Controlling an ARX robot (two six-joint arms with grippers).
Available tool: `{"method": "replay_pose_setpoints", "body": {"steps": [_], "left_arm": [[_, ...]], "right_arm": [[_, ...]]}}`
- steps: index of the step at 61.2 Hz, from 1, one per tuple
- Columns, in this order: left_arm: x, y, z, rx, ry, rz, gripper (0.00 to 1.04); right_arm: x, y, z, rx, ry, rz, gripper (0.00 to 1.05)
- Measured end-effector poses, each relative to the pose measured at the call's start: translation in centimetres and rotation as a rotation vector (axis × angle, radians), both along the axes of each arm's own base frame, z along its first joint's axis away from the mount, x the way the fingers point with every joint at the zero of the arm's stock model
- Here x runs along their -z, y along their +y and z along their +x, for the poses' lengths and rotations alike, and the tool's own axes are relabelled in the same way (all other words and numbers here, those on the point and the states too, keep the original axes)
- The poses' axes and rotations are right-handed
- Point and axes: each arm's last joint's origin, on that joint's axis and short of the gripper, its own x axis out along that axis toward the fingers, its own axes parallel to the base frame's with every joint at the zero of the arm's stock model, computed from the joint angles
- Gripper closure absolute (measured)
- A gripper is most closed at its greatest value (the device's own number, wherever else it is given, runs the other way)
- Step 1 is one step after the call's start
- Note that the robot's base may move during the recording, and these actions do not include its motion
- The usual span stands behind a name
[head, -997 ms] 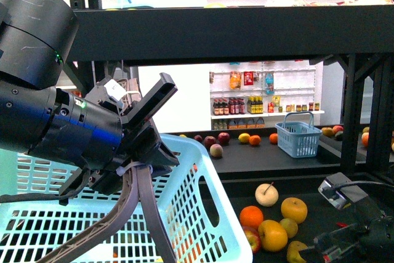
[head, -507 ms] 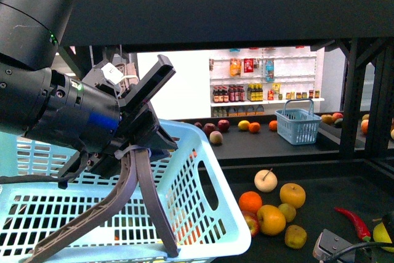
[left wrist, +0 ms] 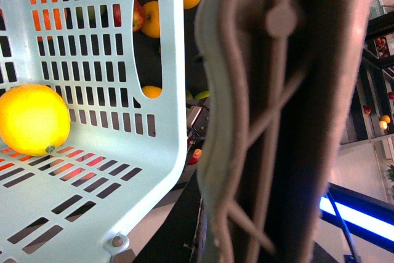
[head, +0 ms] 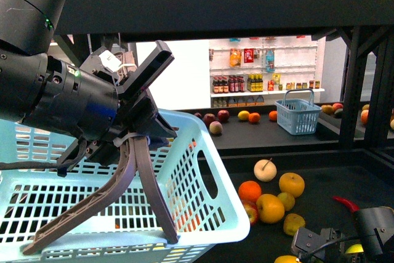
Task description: Pick lemon from shelf
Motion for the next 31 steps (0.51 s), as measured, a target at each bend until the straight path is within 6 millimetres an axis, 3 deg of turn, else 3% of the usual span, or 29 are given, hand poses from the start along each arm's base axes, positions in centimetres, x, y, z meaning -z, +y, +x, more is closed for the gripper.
{"method": "replay_pose_setpoints", "body": {"steps": [18,31], "left_arm": [[0.0,0.0,0.0,0.0,0.0,0.0,0.91],[0.0,0.0,0.0,0.0,0.0,0.0,0.91]], "right_arm": [[-0.1,0.0,2.7,0.065,0.027,-0.015,0.07],[0.4,0.3,3.2,0.075,0.109,-0.005,0.07]]}}
